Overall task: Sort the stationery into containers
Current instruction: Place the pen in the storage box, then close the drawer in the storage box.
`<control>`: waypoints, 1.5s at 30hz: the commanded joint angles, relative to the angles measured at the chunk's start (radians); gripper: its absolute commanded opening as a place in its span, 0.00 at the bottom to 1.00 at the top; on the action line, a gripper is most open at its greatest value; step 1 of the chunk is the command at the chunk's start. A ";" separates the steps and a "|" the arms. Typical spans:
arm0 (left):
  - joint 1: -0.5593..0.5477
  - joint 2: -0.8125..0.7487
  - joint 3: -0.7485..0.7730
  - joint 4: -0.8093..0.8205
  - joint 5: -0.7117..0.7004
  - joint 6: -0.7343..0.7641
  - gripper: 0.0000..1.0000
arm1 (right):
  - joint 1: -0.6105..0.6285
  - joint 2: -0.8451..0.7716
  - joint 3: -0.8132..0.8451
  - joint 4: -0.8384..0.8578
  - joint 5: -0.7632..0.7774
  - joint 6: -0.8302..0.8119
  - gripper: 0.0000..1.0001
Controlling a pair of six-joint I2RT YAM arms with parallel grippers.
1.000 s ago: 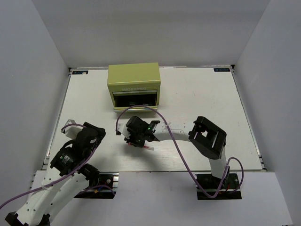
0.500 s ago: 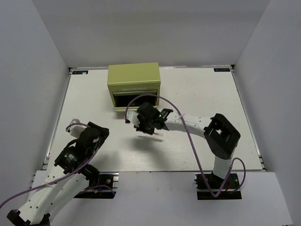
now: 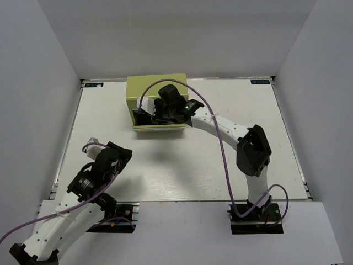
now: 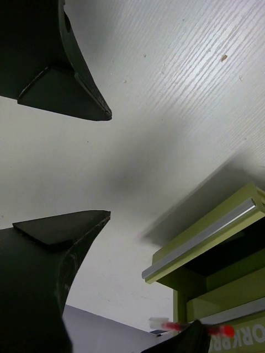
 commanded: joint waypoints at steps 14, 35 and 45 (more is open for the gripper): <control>0.003 0.037 -0.026 0.076 0.025 0.026 0.76 | -0.053 0.125 0.103 0.034 -0.077 -0.145 0.50; 0.003 0.072 -0.046 0.151 0.052 0.090 0.73 | -0.081 0.159 0.166 -0.518 -0.484 -0.423 0.00; 0.003 0.045 -0.037 0.132 0.052 0.090 0.73 | -0.055 0.239 0.136 -0.250 -0.185 -0.236 0.00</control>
